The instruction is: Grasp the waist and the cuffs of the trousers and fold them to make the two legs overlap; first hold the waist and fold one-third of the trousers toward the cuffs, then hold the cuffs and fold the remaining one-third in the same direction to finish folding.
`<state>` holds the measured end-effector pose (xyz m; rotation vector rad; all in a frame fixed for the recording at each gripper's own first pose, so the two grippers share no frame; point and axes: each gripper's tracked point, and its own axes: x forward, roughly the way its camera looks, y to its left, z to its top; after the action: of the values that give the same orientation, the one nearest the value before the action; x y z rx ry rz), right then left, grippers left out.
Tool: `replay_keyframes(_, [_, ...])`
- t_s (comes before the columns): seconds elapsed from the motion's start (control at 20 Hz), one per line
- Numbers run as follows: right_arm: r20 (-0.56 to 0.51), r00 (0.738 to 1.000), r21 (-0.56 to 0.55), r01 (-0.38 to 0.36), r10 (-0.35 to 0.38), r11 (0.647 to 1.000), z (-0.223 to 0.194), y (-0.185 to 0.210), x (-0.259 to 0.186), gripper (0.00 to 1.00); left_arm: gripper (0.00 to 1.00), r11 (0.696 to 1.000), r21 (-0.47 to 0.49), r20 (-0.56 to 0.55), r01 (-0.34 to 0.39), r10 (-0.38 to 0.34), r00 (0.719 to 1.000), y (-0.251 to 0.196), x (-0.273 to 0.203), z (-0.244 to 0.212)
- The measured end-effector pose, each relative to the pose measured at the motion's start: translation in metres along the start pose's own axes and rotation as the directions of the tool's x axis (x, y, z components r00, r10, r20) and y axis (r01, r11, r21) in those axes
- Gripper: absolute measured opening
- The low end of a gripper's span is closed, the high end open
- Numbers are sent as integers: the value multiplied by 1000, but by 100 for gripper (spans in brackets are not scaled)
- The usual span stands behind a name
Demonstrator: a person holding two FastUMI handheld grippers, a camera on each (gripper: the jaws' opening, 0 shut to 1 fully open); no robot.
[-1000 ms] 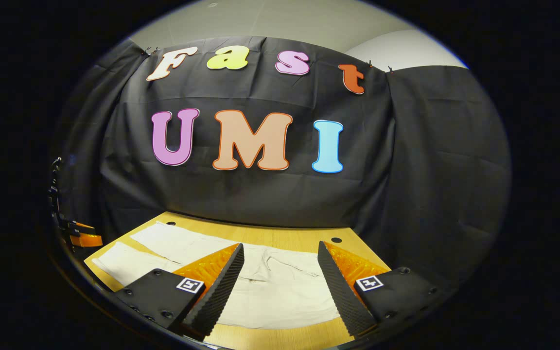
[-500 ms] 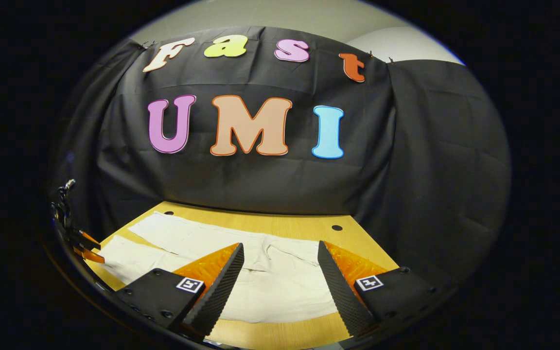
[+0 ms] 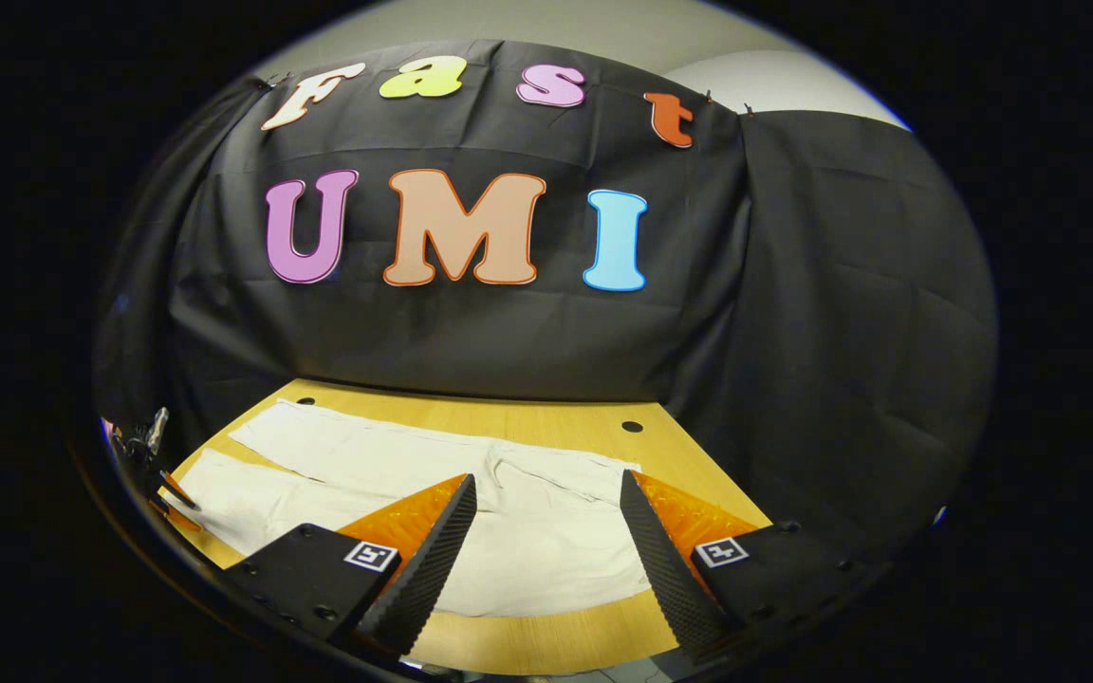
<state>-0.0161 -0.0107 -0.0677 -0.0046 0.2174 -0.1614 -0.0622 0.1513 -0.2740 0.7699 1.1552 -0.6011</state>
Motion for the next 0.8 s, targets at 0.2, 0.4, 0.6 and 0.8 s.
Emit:
replay_keyframes(0.2, [-10, 1000, -7, 27, -27, 1000, -6, -8, -4, 98, 72, 998, 58, -38, 22, -20, 999, 3, 6, -1])
replay_keyframes(0.4, [-30, 999, -7, 25, -25, 1000, -16, -6, -6, 98, 60, 996, 83, -103, 40, -31, 994, 8, 6, -2])
replay_keyframes(0.6, [-52, 999, -13, 4, -4, 1000, -25, -1, -3, 98, 30, 995, 97, -176, 40, -23, 984, 20, 10, -1])
replay_keyframes(0.8, [-85, 996, -39, -45, 41, 998, -37, 6, 3, 98, 2, 992, 118, -215, 51, -25, 976, 27, 11, -2])
